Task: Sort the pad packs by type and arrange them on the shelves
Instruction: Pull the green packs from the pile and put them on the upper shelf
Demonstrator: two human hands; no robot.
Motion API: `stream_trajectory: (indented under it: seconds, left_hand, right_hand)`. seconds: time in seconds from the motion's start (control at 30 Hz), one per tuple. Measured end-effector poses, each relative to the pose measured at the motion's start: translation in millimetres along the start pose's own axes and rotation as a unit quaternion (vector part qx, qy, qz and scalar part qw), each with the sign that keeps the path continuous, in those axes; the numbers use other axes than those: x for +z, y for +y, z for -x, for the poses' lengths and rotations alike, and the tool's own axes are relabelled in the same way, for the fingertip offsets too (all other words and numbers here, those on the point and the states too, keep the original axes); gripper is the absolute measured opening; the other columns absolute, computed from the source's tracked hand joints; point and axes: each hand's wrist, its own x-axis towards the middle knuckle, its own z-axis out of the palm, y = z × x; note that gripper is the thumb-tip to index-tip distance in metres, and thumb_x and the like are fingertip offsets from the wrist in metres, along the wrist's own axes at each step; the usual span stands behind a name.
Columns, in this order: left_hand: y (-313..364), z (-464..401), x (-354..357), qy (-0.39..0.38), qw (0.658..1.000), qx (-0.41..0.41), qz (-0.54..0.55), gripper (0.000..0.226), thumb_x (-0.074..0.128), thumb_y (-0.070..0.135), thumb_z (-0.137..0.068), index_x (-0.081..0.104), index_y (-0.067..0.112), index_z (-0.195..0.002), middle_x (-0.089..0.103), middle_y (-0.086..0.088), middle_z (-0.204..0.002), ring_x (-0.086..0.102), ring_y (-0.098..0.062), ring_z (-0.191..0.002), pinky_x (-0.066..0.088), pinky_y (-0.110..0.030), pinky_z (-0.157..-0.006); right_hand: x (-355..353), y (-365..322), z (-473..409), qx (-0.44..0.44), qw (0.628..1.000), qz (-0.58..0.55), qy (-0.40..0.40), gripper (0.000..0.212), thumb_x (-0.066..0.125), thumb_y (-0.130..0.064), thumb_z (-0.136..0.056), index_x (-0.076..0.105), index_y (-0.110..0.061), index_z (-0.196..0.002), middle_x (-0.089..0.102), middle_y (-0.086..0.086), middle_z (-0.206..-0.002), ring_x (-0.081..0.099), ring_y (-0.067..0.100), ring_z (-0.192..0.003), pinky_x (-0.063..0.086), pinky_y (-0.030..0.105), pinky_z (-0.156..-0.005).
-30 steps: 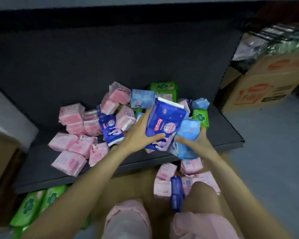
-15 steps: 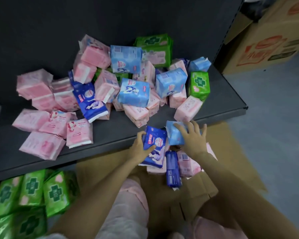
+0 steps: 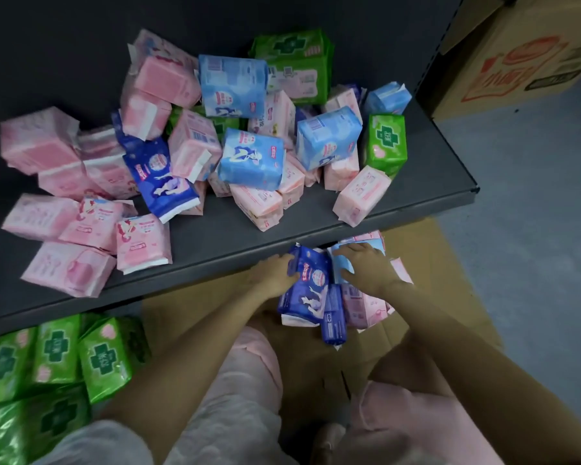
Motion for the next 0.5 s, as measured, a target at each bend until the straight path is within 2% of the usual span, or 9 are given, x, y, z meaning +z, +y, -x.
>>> stream_trajectory:
  seconds: [0.1, 0.2, 0.27, 0.3, 0.37, 0.43, 0.5]
  left_hand:
    - [11, 26, -44, 0.035, 0.999, 0.032, 0.011, 0.037, 0.052, 0.037, -0.094, 0.053, 0.026, -0.129, 0.062, 0.004, -0.123, 0.058, -0.018, -0.111, 0.046, -0.033, -0.092]
    - [29, 69, -101, 0.110, 0.987, 0.114, 0.005, 0.030, 0.053, 0.036, -0.094, 0.060, 0.027, -0.122, 0.068, 0.011, -0.112, 0.062, -0.009, -0.102, 0.045, -0.026, -0.082]
    - [44, 99, -141, 0.197, 0.963, 0.182, -0.019, 0.025, 0.054, 0.038, -0.094, 0.067, 0.028, -0.113, 0.070, 0.012, -0.103, 0.064, -0.008, -0.093, 0.044, -0.024, -0.071]
    - [51, 114, -161, 0.262, 0.939, 0.221, -0.035, 0.024, 0.054, 0.038, -0.093, 0.070, 0.028, -0.108, 0.072, 0.011, -0.098, 0.065, -0.009, -0.088, 0.043, -0.024, -0.066]
    - [60, 138, -200, 0.389, 0.868, 0.303, -0.063, 0.023, 0.054, 0.035, -0.090, 0.074, 0.024, -0.097, 0.073, 0.008, -0.088, 0.065, -0.013, -0.080, 0.046, -0.025, -0.060]
    - [68, 159, -241, 0.480, 0.794, 0.364, -0.073, 0.020, 0.057, 0.025, -0.090, 0.074, 0.017, -0.095, 0.072, 0.004, -0.085, 0.065, -0.017, -0.077, 0.050, -0.030, -0.065]
    - [76, 181, -286, 0.555, 0.732, 0.387, -0.081, 0.018, 0.058, 0.018, -0.090, 0.074, 0.012, -0.096, 0.071, 0.000, -0.084, 0.063, -0.021, -0.078, 0.050, -0.031, -0.072]
  right_hand:
    - [-39, -17, 10, -0.016, 0.999, 0.016, 0.034, 0.033, 0.045, -0.029, -0.097, 0.049, -0.020, -0.129, 0.056, 0.004, -0.130, 0.054, 0.026, -0.116, 0.042, 0.032, -0.088]
    - [-88, -36, 23, -0.060, 0.997, 0.045, 0.028, 0.035, 0.047, -0.032, -0.095, 0.048, -0.024, -0.129, 0.059, 0.004, -0.126, 0.055, 0.029, -0.113, 0.044, 0.036, -0.086]
    - [-130, -49, 34, -0.099, 0.993, 0.057, 0.033, 0.035, 0.048, -0.037, -0.094, 0.050, -0.027, -0.128, 0.062, 0.001, -0.119, 0.057, 0.026, -0.109, 0.045, 0.035, -0.082]
    - [-154, -56, 41, -0.123, 0.990, 0.054, 0.049, 0.033, 0.049, -0.038, -0.094, 0.052, -0.028, -0.124, 0.064, -0.002, -0.113, 0.058, 0.024, -0.105, 0.045, 0.033, -0.078]
    - [-205, -73, 56, -0.169, 0.979, 0.044, 0.101, 0.026, 0.051, -0.040, -0.093, 0.058, -0.029, -0.115, 0.064, -0.011, -0.095, 0.061, 0.019, -0.095, 0.046, 0.032, -0.072]
    - [-256, -91, 73, -0.211, 0.959, 0.017, 0.190, 0.020, 0.054, -0.041, -0.091, 0.062, -0.032, -0.106, 0.065, -0.015, -0.086, 0.064, 0.013, -0.086, 0.050, 0.033, -0.073]
    - [-304, -111, 90, -0.266, 0.923, -0.042, 0.274, 0.015, 0.057, -0.040, -0.090, 0.064, -0.032, -0.100, 0.068, -0.015, -0.082, 0.064, 0.007, -0.077, 0.051, 0.033, -0.072]
